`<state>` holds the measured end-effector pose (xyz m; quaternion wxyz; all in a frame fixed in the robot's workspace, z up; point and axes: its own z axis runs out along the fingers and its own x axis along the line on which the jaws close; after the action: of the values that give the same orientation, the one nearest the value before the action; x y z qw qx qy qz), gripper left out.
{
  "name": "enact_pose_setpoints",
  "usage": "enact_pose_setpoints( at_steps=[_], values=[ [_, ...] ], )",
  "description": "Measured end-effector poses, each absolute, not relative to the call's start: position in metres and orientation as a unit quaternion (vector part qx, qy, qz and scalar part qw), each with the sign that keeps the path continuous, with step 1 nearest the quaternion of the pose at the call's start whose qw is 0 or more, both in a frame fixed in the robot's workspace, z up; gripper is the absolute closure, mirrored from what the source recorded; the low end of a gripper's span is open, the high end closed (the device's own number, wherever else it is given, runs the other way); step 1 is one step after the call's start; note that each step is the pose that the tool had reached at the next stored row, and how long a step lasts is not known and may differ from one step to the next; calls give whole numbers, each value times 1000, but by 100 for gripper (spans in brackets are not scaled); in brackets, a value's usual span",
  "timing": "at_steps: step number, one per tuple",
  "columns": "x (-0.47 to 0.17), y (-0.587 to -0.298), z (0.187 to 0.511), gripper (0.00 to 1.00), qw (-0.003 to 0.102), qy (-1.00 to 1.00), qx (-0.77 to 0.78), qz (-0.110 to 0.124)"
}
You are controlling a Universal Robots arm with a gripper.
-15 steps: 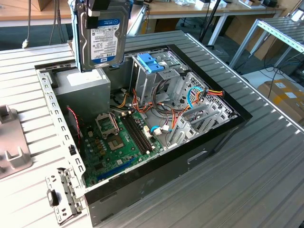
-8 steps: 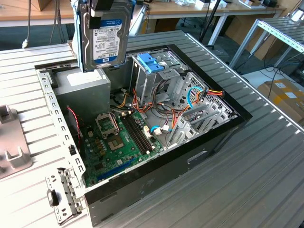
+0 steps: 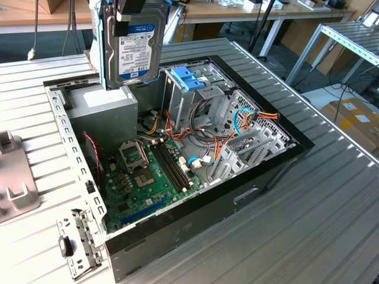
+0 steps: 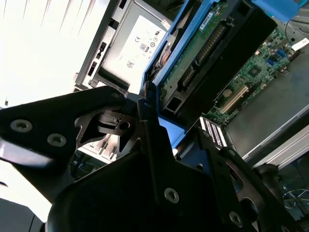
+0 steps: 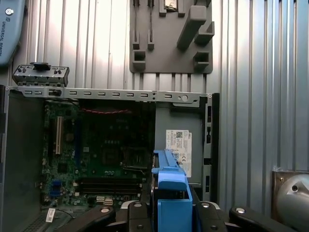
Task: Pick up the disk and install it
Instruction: 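Pick up the disk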
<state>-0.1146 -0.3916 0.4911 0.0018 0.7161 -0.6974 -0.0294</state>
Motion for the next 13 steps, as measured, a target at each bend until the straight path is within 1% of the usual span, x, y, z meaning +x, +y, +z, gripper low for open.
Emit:
enact_pose_setpoints(
  at_steps=[13],
  values=[
    [-108,-394,491,63,2,-697,716,-29]
  ],
)
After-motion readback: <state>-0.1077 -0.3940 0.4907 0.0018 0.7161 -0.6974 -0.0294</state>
